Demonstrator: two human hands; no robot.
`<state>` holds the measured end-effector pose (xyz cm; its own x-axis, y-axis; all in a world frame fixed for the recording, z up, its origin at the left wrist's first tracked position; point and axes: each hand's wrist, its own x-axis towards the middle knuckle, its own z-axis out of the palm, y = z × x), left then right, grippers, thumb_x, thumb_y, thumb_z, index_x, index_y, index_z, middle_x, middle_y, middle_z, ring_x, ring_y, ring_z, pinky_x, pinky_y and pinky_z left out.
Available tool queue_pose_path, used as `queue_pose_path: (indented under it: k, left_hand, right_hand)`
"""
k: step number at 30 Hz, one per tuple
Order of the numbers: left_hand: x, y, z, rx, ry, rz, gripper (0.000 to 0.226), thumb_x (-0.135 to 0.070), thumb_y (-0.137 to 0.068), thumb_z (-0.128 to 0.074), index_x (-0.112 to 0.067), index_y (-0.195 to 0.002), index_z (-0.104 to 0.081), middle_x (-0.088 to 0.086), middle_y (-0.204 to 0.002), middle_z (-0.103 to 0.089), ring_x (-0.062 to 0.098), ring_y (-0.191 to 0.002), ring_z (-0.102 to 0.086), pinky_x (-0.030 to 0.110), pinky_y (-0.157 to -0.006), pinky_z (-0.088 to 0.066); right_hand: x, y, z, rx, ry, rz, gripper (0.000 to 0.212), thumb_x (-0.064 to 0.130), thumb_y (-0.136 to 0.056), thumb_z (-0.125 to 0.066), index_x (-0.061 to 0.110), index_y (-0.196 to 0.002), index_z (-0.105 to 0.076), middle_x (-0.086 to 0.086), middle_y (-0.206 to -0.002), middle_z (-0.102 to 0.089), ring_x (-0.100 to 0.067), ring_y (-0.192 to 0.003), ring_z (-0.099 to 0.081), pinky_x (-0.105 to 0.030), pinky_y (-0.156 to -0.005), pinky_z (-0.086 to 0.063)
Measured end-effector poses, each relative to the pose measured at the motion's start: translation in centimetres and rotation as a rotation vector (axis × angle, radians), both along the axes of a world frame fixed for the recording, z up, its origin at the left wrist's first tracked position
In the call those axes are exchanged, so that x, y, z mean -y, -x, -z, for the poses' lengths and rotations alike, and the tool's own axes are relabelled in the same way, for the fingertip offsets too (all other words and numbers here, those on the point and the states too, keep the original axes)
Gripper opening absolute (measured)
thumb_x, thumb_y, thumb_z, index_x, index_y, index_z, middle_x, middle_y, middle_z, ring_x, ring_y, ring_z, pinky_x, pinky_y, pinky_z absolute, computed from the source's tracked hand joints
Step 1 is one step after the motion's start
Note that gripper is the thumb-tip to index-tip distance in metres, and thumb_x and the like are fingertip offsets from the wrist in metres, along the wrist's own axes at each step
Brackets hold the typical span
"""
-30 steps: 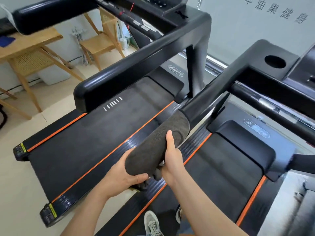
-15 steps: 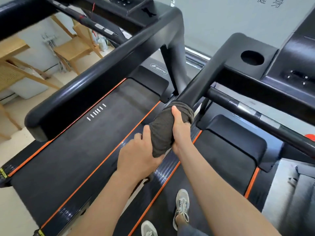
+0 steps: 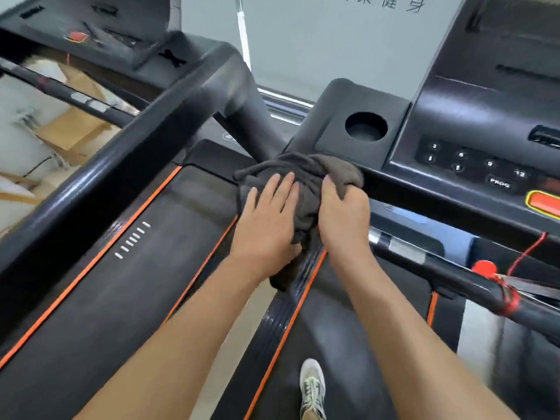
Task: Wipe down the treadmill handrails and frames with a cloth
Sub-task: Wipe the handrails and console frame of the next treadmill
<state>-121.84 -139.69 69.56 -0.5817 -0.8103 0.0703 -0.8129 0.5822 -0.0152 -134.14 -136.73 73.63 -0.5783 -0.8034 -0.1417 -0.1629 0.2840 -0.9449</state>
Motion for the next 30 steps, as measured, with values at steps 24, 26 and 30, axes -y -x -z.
queue_pose_path:
  k: [24, 26, 30]
  left_hand:
    - [4.0, 7.8, 1.6, 0.049, -0.049, 0.538, 0.016, -0.019, -0.069, -0.055, -0.018, -0.084, -0.049, 0.001, -0.067, -0.055, 0.028, -0.059, -0.058, 0.035, -0.054, -0.048]
    - [5.2, 6.5, 0.2, 0.047, -0.335, 0.552, 0.028, -0.036, -0.074, -0.051, -0.023, -0.099, -0.053, -0.002, -0.083, -0.064, 0.024, -0.074, -0.063, 0.036, -0.065, -0.052]
    - [7.5, 5.0, -3.2, -0.146, -0.427, 0.389, 0.038, -0.043, -0.084, -0.044, -0.038, -0.117, -0.062, -0.011, -0.099, -0.072, 0.014, -0.094, -0.066, 0.033, -0.081, -0.050]
  right_hand:
    - [-5.3, 15.1, 2.1, -0.471, -0.576, -0.601, 0.032, 0.055, -0.094, -0.047, 0.032, -0.109, -0.064, 0.009, -0.108, -0.067, -0.019, -0.106, -0.059, -0.038, -0.086, -0.048]
    - [-5.0, 14.6, 1.6, -0.574, -0.509, -0.567, 0.026, 0.049, -0.095, -0.049, 0.031, -0.103, -0.066, 0.011, -0.105, -0.068, -0.018, -0.104, -0.060, -0.036, -0.083, -0.048]
    - [-2.4, 13.9, -0.5, -0.622, -0.085, -0.270, 0.014, 0.028, -0.094, -0.059, 0.024, -0.089, -0.071, 0.011, -0.084, -0.071, -0.012, -0.087, -0.063, -0.030, -0.079, -0.047]
